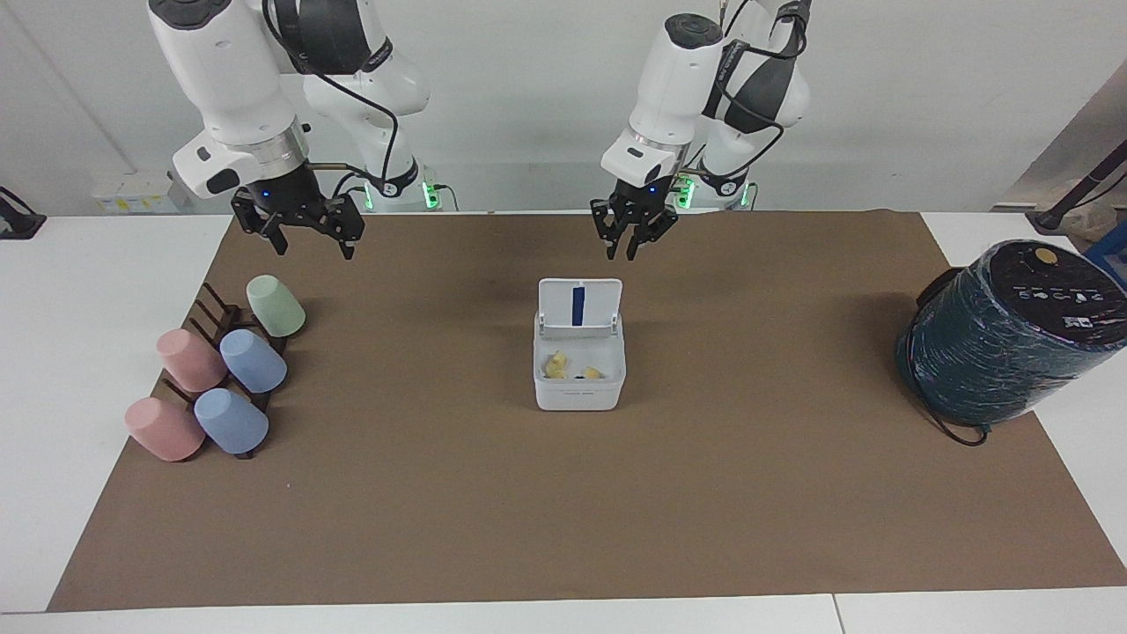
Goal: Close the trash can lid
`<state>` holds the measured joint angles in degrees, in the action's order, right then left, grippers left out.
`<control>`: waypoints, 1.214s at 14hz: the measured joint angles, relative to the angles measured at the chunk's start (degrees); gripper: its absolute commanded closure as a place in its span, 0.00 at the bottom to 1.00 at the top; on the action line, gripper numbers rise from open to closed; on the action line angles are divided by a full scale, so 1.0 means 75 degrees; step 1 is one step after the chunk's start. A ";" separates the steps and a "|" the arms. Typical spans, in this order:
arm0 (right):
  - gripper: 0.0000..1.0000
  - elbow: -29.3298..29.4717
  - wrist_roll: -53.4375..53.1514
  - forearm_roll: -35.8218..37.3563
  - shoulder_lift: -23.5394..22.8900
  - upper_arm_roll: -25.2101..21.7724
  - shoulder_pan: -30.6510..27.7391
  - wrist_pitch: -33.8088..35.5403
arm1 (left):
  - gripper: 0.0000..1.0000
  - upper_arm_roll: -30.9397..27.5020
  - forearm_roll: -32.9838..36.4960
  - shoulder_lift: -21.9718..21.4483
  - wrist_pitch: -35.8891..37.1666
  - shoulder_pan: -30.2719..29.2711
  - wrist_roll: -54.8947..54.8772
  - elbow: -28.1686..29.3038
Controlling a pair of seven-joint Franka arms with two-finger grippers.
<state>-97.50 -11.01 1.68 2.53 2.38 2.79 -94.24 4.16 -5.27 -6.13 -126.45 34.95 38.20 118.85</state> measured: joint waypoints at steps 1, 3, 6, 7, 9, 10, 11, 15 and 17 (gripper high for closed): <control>0.00 0.0000 0.0000 0.0000 0.0000 0.0000 0.0000 0.0000 | 0.72 0.0003 -0.0003 0.0205 -0.0460 0.0152 0.0228 0.0076; 0.00 0.0000 0.0000 0.0000 0.0000 0.0000 0.0000 0.0000 | 0.72 -0.0009 -0.0005 0.0628 -0.1310 0.0248 0.0417 0.0092; 0.00 0.0000 0.0000 0.0000 0.0000 0.0000 0.0000 0.0000 | 0.73 -0.0147 -0.0145 0.0940 -0.2479 0.0096 0.0448 0.0065; 0.00 0.0000 0.0000 0.0000 0.0000 0.0000 0.0000 0.0000 | 0.74 -0.0167 -0.0254 0.1068 -0.2888 0.0004 0.0448 0.0030; 0.00 0.0000 0.0000 0.0000 0.0000 0.0000 0.0000 0.0000 | 0.77 -0.0193 -0.0386 0.1369 -0.3418 -0.0076 0.0448 -0.0077; 0.00 0.0000 0.0000 0.0000 0.0000 0.0000 0.0000 0.0000 | 0.78 -0.0192 -0.0400 0.1515 -0.3543 -0.0120 0.0448 -0.0149; 0.00 0.0000 0.0000 0.0000 0.0000 0.0000 0.0000 0.0000 | 0.80 -0.0193 -0.0404 0.1641 -0.3621 -0.0158 0.0448 -0.0224; 0.00 0.0000 0.0000 0.0000 0.0000 0.0000 0.0000 0.0000 | 0.85 -0.0180 -0.0407 0.2142 -0.3891 -0.0192 0.0449 -0.0430; 0.00 0.0000 0.0000 0.0000 0.0000 0.0000 0.0000 0.0000 | 0.86 -0.0158 -0.0408 0.2419 -0.4189 -0.0191 0.0449 -0.0479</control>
<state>-97.50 -11.01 1.68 2.53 2.38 2.79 -94.24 2.98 -8.33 12.01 -157.87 33.52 41.57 115.26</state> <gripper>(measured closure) 0.000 0.846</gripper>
